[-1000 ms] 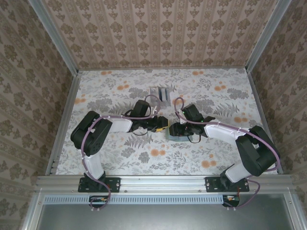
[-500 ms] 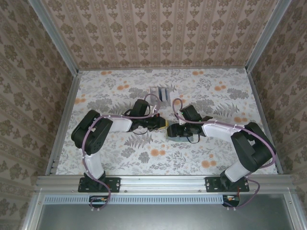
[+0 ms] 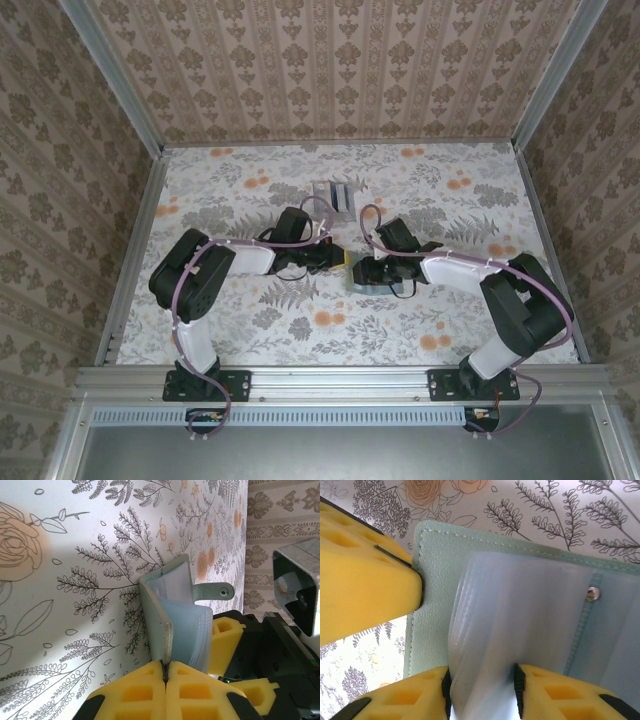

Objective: Put the credit cards into the card holder

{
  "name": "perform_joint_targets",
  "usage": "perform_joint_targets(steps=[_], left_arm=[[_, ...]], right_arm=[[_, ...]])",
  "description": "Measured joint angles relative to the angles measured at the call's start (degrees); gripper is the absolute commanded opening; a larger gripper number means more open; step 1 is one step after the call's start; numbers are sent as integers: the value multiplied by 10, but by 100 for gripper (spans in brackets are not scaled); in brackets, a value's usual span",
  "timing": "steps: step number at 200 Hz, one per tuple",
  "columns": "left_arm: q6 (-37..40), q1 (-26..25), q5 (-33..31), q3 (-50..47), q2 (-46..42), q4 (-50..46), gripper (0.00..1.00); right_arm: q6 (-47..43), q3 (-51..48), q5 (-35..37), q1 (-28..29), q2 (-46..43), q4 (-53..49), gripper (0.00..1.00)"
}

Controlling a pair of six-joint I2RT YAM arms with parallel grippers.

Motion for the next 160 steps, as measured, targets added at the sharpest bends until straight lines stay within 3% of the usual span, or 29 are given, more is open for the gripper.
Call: perform_joint_targets(steps=[32,57,71,79,160], left_arm=[[0,1,-1,-6,0,1,7],[0,1,-5,-12,0,3,21],[1,1,-7,-13,-1,3,36],[2,1,-7,-13,-1,3,40],[0,1,-8,-13,-1,8,42]], right_arm=[[2,-15,5,-5,-21,0,35],[0,-16,3,-5,-22,5,28],[0,-17,1,-5,-22,9,26],[0,-17,2,-5,-22,10,26],[0,-17,-37,-13,-17,44,35]])
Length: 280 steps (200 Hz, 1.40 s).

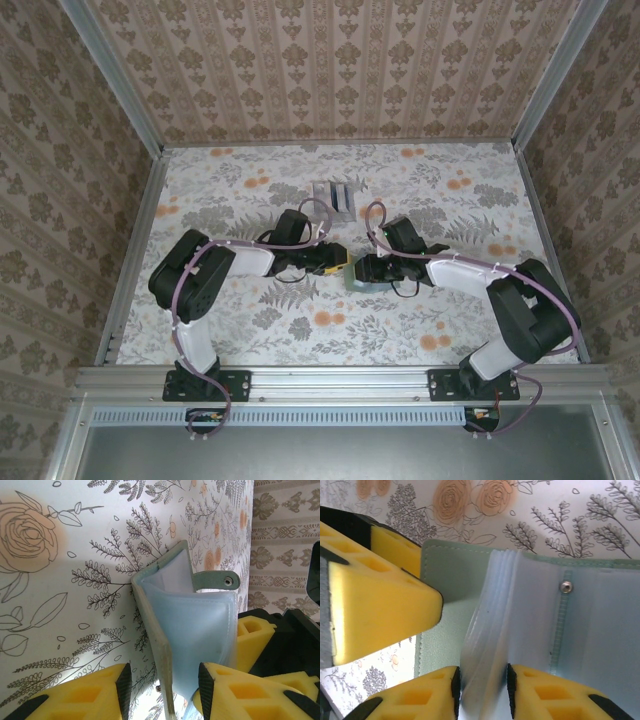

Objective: Put the credit cards into the card holder

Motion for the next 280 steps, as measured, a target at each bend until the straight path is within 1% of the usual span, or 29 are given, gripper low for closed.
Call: perform_joint_targets(steps=[24,44,73,84,104,151,163,175,193,213,232,254,261,269,280], left_arm=[[0,3,4,1,0,0,42],[0,9,6,1,0,0,42],[1,15,9,1,0,-1,44],[2,17,10,1,0,-3,45],[3,17,13,5,0,-10,45],[5,18,19,14,0,-14,42],[6,18,21,16,0,-14,37],[7,18,21,19,0,-13,33],[9,17,21,19,1,-13,30],[9,17,21,19,5,-13,30],[12,17,20,20,10,-17,38],[16,14,18,22,17,-21,40],[17,13,18,23,19,-22,36],[18,11,18,26,21,-22,26],[20,9,17,29,24,-22,14]], right_arm=[[2,0,-13,-1,14,13,34],[3,0,-16,-1,21,20,38],[4,0,-16,-1,23,24,39],[5,0,-16,-1,25,29,42],[10,0,-16,-1,28,37,43],[21,-9,-17,-2,32,61,38],[23,-12,-17,-2,33,65,34],[25,-13,-18,-2,33,68,27],[30,-14,-22,-5,33,70,25],[32,-17,-23,-6,33,74,25],[32,-20,-26,-6,33,77,25],[32,-23,-29,-6,33,78,26],[32,-24,-30,-6,33,78,26],[33,-25,-31,-6,33,81,26],[33,-26,-32,-6,33,82,26]])
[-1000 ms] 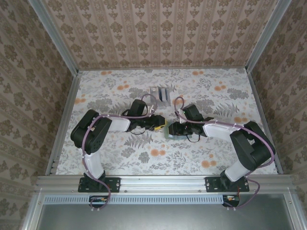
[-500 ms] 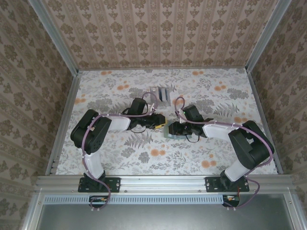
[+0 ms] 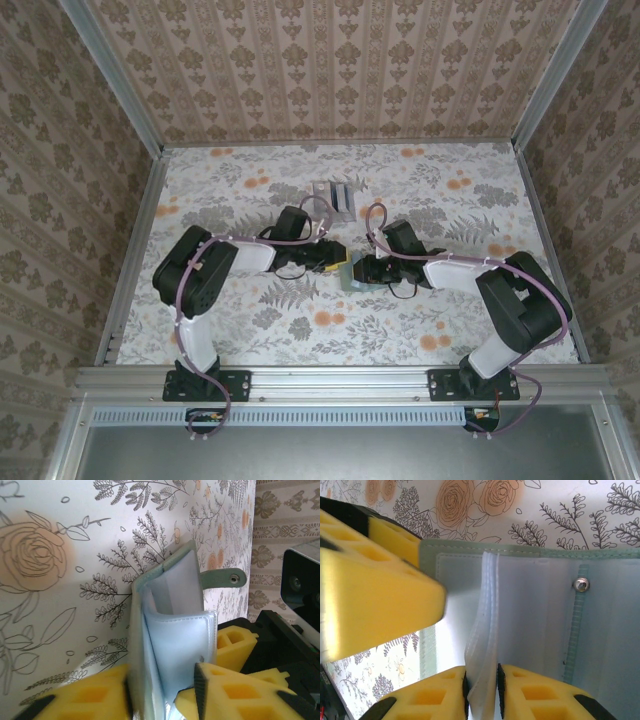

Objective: Put the credit cards into the card holder

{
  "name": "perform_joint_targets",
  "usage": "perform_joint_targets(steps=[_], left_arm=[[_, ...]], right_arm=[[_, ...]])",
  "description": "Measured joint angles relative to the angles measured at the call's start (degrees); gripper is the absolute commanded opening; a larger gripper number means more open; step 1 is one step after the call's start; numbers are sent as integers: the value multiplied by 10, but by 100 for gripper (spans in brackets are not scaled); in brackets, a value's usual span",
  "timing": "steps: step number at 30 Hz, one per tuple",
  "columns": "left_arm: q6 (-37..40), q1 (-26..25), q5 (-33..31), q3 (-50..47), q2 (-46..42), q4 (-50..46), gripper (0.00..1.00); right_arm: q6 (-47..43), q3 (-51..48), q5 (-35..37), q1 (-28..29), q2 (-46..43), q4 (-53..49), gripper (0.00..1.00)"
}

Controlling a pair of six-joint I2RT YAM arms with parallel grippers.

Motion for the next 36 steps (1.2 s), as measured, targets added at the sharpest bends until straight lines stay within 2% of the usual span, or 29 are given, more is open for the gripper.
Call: perform_joint_targets(steps=[3,8,14,18,22,24,27,30,31,34,36], left_arm=[[2,-3,-5,1,2,-2,0],[6,-3,-11,1,2,-11,0],[6,-3,-17,-3,2,-13,0],[6,-3,-18,-3,2,-13,0],[6,-3,-19,-3,2,-13,0],[6,-3,-18,-3,2,-13,7],[6,-1,-18,-4,2,-13,9],[6,4,-19,-11,-2,-13,10],[6,5,-20,-14,-5,-14,11],[10,9,-21,-14,-12,-19,17],[13,9,-24,-16,-17,-20,20]], right_arm=[[0,0,0,0,0,0,31],[-3,-5,25,0,-16,-19,37],[-14,-5,149,-12,-75,-104,55],[-4,-5,240,-14,-117,-164,58],[2,-5,283,-14,-158,-191,58],[0,-5,283,-14,-169,-194,57],[-8,-5,264,-14,-176,-189,53],[-26,-4,209,-14,-173,-178,45],[-30,-2,184,-14,-166,-174,41],[-35,14,130,-14,-113,-155,39],[-35,16,118,-14,-77,-143,36]])
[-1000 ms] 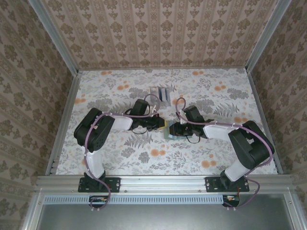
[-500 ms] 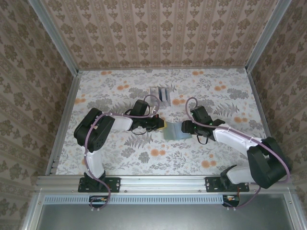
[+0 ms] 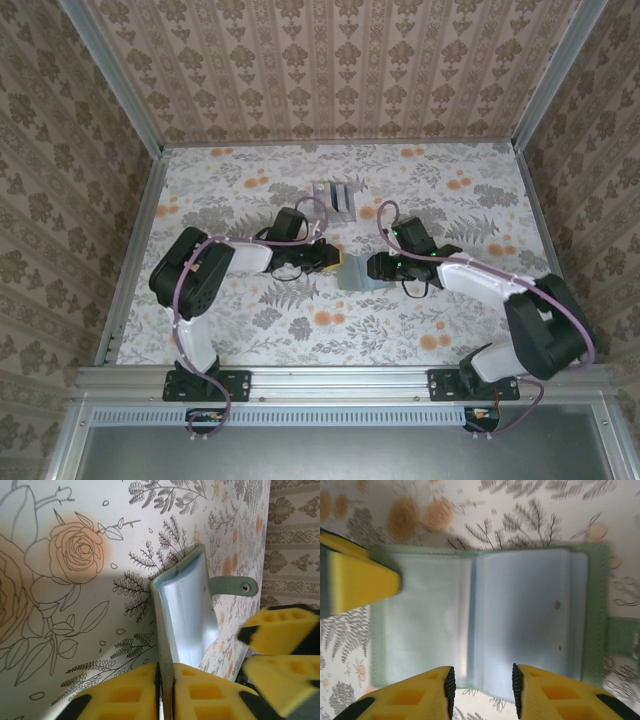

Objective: Put the credit cards into the card holder

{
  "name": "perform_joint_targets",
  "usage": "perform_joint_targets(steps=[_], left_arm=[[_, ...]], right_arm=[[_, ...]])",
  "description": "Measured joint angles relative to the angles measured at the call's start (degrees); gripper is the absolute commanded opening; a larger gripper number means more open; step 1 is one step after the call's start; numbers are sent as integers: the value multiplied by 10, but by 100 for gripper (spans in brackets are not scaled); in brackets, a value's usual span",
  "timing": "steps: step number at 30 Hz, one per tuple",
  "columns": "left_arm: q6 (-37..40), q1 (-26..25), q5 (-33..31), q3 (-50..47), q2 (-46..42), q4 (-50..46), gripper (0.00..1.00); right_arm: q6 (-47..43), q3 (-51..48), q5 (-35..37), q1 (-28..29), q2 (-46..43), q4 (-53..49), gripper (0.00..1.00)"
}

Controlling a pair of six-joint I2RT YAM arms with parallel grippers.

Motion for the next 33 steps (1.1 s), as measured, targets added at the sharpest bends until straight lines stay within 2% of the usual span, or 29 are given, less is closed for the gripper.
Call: perform_joint_targets(steps=[3,5,9,16,19,24,28,33], left_arm=[[2,3,-3,-6,-8,-1,26],[5,4,-7,-10,-12,-3,31],[22,6,-31,-15,-32,-45,35],[66,7,-94,-13,-117,-141,37],[74,13,-107,-13,-137,-158,38],[76,37,-137,-19,-183,-199,42],[79,68,-156,-28,-230,-237,42],[94,120,-169,-30,-285,-282,44]], right_arm=[[4,0,0,-5,49,2,34],[15,0,0,-13,56,8,44],[27,-1,16,-17,40,11,47],[34,18,24,-19,-23,3,51],[34,63,22,-19,-13,-3,51],[35,196,11,-19,80,-20,51],[28,269,23,-18,146,-41,56],[3,411,61,-16,245,-80,60]])
